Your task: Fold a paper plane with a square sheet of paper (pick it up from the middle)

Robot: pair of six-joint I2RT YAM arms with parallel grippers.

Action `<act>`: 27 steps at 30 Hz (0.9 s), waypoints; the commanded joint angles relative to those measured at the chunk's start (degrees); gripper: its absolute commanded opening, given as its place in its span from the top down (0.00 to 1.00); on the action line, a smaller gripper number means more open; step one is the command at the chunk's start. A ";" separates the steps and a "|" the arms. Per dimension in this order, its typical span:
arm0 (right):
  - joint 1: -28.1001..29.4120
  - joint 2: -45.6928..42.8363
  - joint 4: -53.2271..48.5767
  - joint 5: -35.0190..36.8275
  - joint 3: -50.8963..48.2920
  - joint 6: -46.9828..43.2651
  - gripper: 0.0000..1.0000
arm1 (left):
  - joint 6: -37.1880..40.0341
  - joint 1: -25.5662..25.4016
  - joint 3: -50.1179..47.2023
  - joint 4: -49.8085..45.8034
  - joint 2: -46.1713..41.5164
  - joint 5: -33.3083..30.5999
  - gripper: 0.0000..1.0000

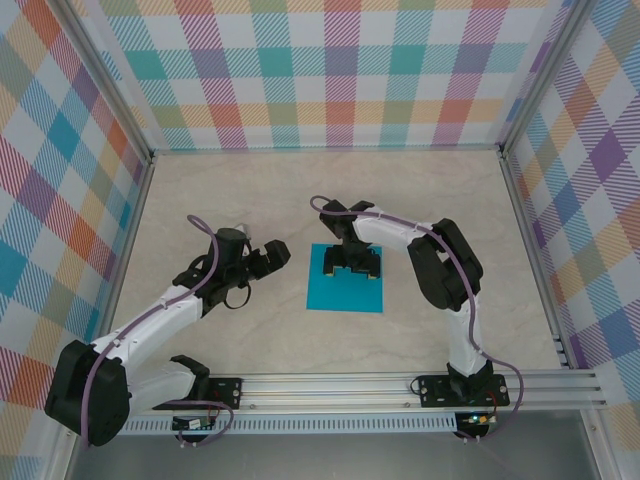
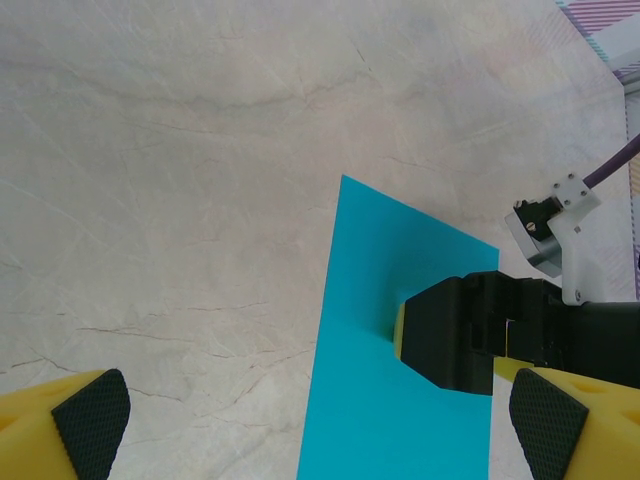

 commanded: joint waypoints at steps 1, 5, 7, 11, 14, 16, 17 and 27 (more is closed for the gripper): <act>0.58 5.22 -1.39 -1.04 -2.28 -0.34 0.05 | 0.57 0.68 -0.15 -0.67 0.01 0.24 0.00; 0.57 5.26 -2.06 -0.66 -0.94 -0.97 0.08 | 0.48 0.68 -0.23 -0.67 0.02 0.29 0.00; 0.57 5.45 -2.57 -0.36 -0.31 -1.07 0.09 | 0.56 0.72 -0.22 -0.76 -0.07 0.24 0.00; 0.66 5.81 -3.22 0.10 0.70 -1.19 0.10 | 0.43 0.76 -0.15 -0.76 -0.04 0.22 0.00; 0.66 6.02 -3.86 0.39 1.51 -1.41 0.11 | 0.47 0.76 -0.06 -0.84 0.06 0.29 0.00; 0.66 6.02 -3.96 0.53 1.90 -1.62 0.11 | 0.56 0.76 -0.06 -0.88 0.11 0.33 0.00; 0.60 6.06 -4.19 0.48 2.21 -1.72 0.13 | 0.51 0.80 -0.06 -0.86 0.11 0.26 0.00; 0.66 1.99 -5.97 1.05 5.06 -2.35 0.03 | 0.50 0.76 0.77 -1.28 0.43 0.75 0.00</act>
